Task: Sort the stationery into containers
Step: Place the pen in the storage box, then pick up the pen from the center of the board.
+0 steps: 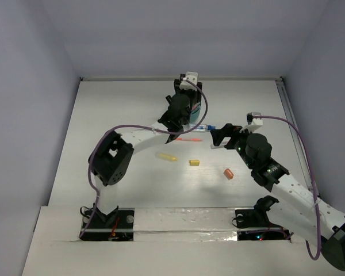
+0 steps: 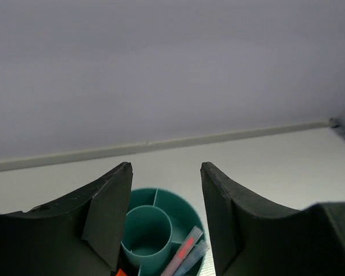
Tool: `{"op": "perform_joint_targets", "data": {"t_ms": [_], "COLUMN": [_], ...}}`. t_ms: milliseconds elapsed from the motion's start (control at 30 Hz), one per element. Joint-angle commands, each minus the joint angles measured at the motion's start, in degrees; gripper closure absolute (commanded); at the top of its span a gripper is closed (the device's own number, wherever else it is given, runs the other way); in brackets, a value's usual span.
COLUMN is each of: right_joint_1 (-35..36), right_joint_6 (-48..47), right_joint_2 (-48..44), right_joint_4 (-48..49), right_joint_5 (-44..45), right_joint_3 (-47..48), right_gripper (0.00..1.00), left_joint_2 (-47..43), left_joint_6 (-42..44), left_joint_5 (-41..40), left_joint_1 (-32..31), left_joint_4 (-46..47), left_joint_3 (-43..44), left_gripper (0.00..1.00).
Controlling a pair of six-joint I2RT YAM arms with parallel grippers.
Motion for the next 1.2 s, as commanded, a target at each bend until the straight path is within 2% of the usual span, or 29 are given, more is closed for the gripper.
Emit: {"op": "perform_joint_targets", "data": {"t_ms": [0, 167, 267, 333, 367, 500, 567, 733, 867, 1167], "right_joint_1": [0.3, 0.3, 0.3, 0.3, 0.3, 0.3, 0.3, 0.3, 0.3, 0.3], "right_joint_6": [0.4, 0.4, 0.5, 0.7, 0.7, 1.7, 2.1, 2.2, 2.2, 2.2], "right_joint_2": [-0.2, -1.4, -1.8, -2.1, -2.0, -2.8, -4.8, -9.3, -8.4, -6.5], "right_joint_4": [2.6, 2.2, 2.1, 2.0, 2.0, 1.2, 0.8, 1.1, 0.8, 0.7], "right_joint_5": [1.1, 1.2, 1.4, 1.4, 1.4, 2.2, 3.7, 6.6, 6.3, 5.0], "right_joint_3": [0.2, 0.1, 0.1, 0.1, 0.1, 0.0, -0.4, -2.1, -1.7, -0.9], "right_gripper": [0.00, 0.00, 0.00, 0.00, 0.00, 0.00, 0.00, 0.00, 0.00, 0.00], "left_joint_2": [-8.5, -14.5, -17.4, -17.7, -17.3, -11.3, -9.2, -3.5, 0.8, 4.0], "left_joint_6": [-3.1, -7.0, -8.7, -8.6, -8.2, -2.9, -1.7, 2.1, 4.2, 6.6], "left_joint_5": [2.7, 13.5, 18.9, 21.7, 25.6, 41.1, 41.7, 40.8, 41.8, 38.6], "left_joint_1": [-0.5, -0.5, -0.5, -0.5, -0.5, -0.5, -1.0, -1.0, -1.0, -1.0], "left_joint_4": [-0.2, -6.5, -6.6, -7.1, -9.2, -20.0, -21.7, -25.4, -30.4, -32.7], "left_joint_3": [-2.5, -11.1, -18.7, -21.7, -21.7, -16.0, -14.2, -10.1, -6.6, -5.0], "left_gripper": [0.52, 0.66, 0.70, 0.71, 0.71, 0.60, 0.55, 0.53, 0.53, 0.53]}}
